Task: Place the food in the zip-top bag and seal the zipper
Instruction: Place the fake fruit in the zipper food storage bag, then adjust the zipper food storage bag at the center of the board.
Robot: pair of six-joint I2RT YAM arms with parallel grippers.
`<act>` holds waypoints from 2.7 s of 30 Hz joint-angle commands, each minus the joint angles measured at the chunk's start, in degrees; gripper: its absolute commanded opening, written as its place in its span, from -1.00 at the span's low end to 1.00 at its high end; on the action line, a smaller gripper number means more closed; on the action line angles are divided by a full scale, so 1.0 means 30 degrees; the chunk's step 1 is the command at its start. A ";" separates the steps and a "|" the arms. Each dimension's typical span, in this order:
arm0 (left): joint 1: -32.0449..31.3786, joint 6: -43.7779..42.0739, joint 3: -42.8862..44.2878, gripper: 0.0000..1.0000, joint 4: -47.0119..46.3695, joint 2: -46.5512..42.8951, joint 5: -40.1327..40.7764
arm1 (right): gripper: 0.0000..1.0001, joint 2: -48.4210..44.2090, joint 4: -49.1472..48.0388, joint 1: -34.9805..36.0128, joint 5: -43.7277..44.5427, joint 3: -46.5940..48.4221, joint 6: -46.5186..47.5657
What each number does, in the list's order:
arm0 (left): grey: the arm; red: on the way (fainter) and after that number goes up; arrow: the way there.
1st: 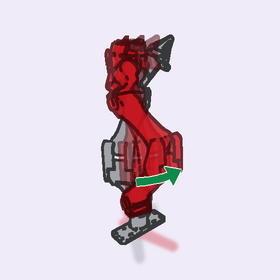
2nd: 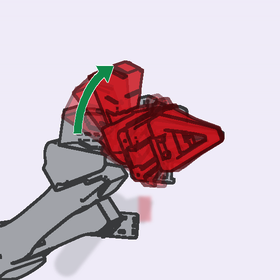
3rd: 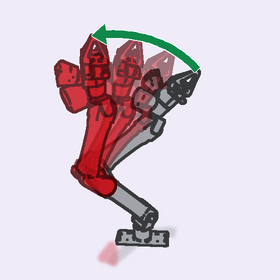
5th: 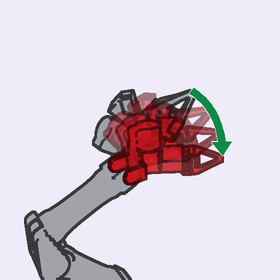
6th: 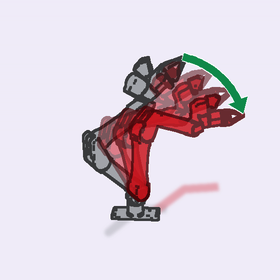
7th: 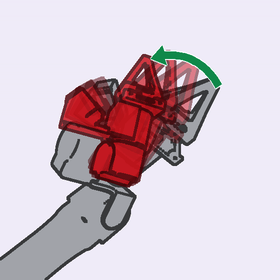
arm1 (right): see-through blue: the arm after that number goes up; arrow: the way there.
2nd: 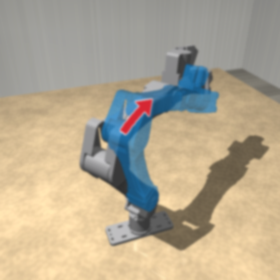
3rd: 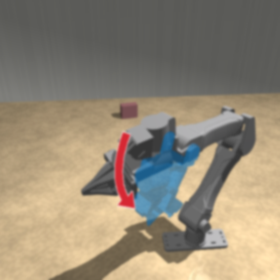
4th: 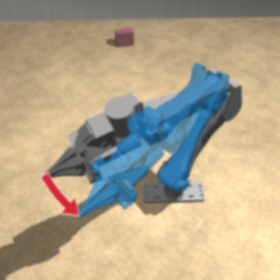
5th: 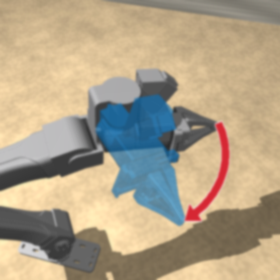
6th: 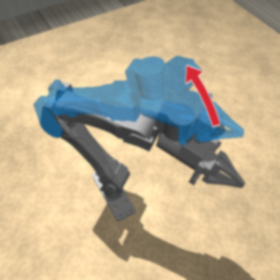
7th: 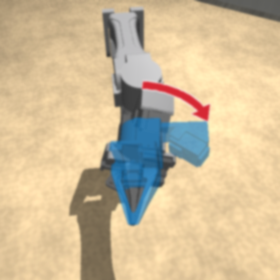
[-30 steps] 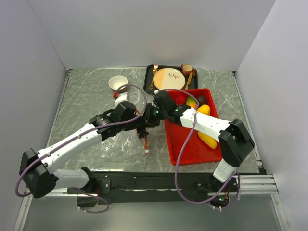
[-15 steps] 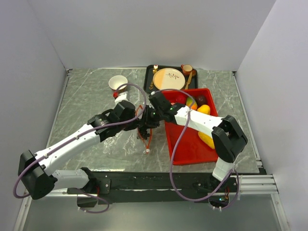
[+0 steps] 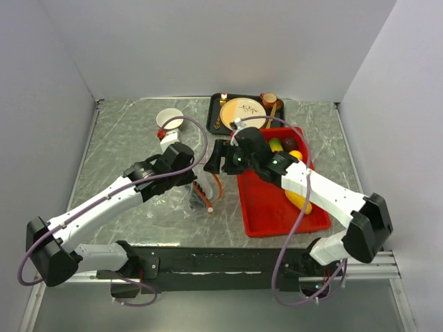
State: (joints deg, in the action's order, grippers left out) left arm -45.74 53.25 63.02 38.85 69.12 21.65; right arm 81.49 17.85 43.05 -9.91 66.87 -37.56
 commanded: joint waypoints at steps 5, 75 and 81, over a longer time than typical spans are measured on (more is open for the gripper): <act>0.0040 0.0267 0.1169 -0.98 0.0994 -0.0716 0.1690 | 0.50 0.0287 -0.0613 -0.0287 0.0054 -0.3332 -0.0924; 0.1241 -0.1227 0.1492 -0.99 0.1260 -0.0482 0.0990 | 0.60 -0.1346 0.1101 0.1033 0.8091 -0.2223 -0.1747; 0.1241 -0.1287 0.0470 -0.99 -0.0204 -0.1096 -0.0447 | 0.98 -0.3725 0.5642 -0.2324 1.1126 -0.2805 -0.2069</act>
State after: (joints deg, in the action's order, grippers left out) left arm -42.17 50.78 66.39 43.27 68.29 24.25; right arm 74.70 23.94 43.62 12.84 59.46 -42.63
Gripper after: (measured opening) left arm 0.015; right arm 0.943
